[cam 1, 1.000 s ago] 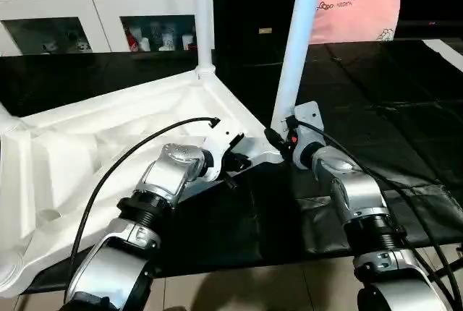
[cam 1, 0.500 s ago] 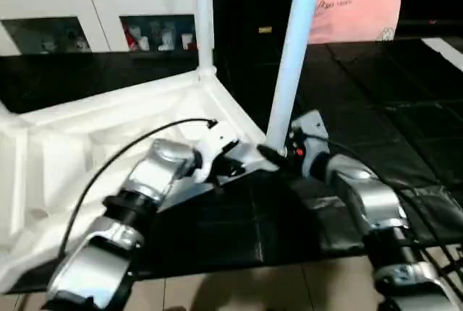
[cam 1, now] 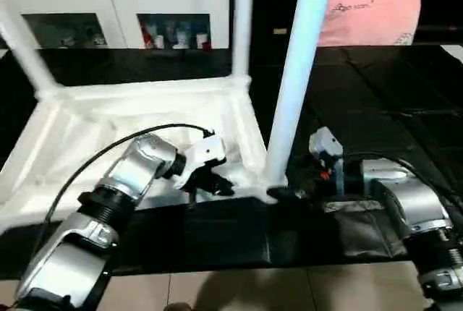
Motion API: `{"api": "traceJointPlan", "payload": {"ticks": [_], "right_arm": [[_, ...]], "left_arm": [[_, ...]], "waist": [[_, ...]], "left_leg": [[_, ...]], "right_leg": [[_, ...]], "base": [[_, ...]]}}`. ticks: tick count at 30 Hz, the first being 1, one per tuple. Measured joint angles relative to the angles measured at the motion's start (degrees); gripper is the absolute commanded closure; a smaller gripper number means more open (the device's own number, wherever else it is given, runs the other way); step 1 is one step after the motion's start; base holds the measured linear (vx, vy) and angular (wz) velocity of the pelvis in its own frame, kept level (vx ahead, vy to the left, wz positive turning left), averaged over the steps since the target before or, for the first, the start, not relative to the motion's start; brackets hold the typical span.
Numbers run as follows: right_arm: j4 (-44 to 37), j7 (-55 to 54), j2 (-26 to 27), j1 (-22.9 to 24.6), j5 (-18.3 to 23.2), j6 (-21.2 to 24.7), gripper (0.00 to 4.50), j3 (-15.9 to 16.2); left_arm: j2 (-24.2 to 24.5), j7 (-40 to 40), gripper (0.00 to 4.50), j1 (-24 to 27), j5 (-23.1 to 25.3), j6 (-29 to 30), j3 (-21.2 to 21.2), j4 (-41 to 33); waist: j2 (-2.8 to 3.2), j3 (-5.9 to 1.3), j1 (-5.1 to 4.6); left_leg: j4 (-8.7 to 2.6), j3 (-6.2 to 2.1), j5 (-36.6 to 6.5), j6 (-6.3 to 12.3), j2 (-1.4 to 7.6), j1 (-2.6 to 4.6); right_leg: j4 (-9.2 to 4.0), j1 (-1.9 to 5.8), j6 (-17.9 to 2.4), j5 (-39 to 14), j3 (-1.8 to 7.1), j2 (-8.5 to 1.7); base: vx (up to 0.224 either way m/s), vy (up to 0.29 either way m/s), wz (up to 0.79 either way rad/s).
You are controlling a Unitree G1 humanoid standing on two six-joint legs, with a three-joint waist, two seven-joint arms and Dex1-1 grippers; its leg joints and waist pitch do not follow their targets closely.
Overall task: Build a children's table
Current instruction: Rotate leg to tighten
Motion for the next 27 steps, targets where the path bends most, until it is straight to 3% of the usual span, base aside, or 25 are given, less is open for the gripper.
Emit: {"api": "traceJointPlan", "payload": {"ticks": [8,9,12,13,27], "right_arm": [[-0.1,8.6,-2.1,-1.7,0.8,-1.6,0.02,3.5],[-0.2,10.1,-2.3,-1.7,1.1,-1.5,0.29,4.0],[-0.2,12.5,-2.4,-1.7,1.8,-1.2,0.42,4.7],[-0.2,12.9,-2.4,-1.7,1.8,-1.2,0.71,4.8],[0.0,15.5,-2.5,-1.7,3.0,-1.2,1.81,5.2]], "left_arm": [[1.3,-6.1,4.50,0.0,-0.3,-2.1,-2.6,-2.0],[1.4,-6.6,4.50,0.0,-0.3,-2.4,-2.8,-2.1],[1.4,-7.6,4.50,0.0,-0.3,-2.9,-3.2,-2.4],[1.5,-7.9,4.50,0.0,-0.3,-3.0,-3.3,-2.6],[1.8,-9.2,4.50,0.0,-0.3,-3.4,-3.5,-3.5]], "waist": [[-0.13,0.07,0.74],[-0.14,0.08,0.74],[-0.16,0.09,0.66],[-0.16,0.09,0.63],[-0.16,0.09,0.50]], "left_leg": [[0.05,-0.01,0.0,0.01,0.00,-0.01],[0.05,-0.01,0.0,0.01,0.00,-0.01],[0.05,-0.01,0.0,0.01,0.00,-0.03],[0.05,-0.01,0.0,0.01,0.01,-0.03],[0.06,-0.01,0.0,0.01,0.01,-0.04]], "right_leg": [[0.01,-0.02,0.0,0.0,0.00,-0.01],[0.01,-0.02,0.0,0.0,0.00,-0.01],[0.02,-0.02,0.0,0.0,0.00,-0.01],[0.02,-0.02,0.0,0.0,0.00,-0.01],[0.02,-0.02,0.0,0.0,0.00,-0.01]], "base": [[0.000,0.000,0.00],[0.000,0.000,0.00],[0.000,0.000,0.00],[0.000,0.000,0.00],[0.000,0.000,0.00]]}}
